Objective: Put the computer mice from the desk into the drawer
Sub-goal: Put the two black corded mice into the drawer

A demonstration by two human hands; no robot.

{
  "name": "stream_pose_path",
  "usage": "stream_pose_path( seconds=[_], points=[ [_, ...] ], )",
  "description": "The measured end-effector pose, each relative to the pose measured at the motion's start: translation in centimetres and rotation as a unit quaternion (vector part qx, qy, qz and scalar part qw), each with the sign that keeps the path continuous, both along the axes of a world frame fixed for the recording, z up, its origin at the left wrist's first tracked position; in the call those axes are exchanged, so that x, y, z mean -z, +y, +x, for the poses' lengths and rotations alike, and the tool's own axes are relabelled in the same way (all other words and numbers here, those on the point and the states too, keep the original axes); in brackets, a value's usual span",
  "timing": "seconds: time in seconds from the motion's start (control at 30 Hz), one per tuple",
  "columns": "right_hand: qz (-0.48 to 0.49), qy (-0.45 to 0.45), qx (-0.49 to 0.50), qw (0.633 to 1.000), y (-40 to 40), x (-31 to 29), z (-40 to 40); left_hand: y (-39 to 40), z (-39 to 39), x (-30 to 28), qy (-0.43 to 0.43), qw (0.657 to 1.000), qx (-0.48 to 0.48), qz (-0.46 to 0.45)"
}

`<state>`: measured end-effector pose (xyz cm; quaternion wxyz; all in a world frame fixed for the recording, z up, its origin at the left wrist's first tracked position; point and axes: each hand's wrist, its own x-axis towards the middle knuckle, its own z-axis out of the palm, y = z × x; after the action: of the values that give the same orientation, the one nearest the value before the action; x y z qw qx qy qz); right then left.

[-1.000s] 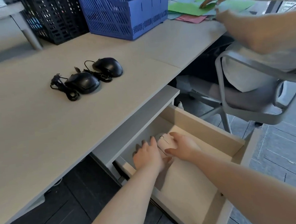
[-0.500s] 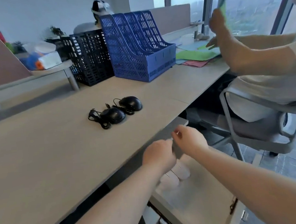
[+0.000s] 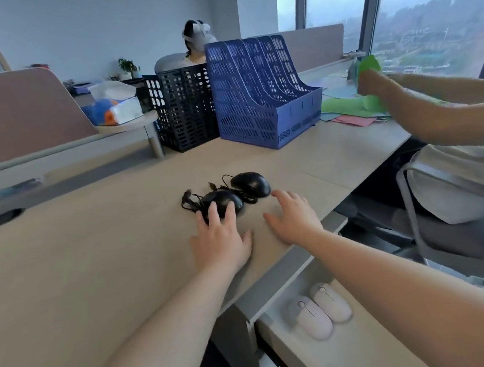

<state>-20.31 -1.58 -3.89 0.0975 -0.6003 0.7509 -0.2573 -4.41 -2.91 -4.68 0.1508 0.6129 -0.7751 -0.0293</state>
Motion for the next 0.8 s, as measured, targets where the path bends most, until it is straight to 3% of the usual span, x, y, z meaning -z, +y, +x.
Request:
stream_pose_path(
  seconds=[0.43, 0.6, 0.8],
  points=[
    [-0.015, 0.009, -0.046, 0.999, -9.4, 0.6, -0.1, -8.1, -1.8, 0.8, 0.040, 0.999, -0.008, 0.002],
    [-0.004, 0.017, -0.078, 0.997, -10.8, 0.4, 0.3, -9.2, -1.9, 0.4, 0.040, 0.999, -0.025, -0.018],
    [-0.032, 0.025, -0.043, 0.998, -10.1, 0.4, 0.3, -8.7, -1.6, 0.4, 0.079, 0.996, -0.030, -0.031]
  ],
)
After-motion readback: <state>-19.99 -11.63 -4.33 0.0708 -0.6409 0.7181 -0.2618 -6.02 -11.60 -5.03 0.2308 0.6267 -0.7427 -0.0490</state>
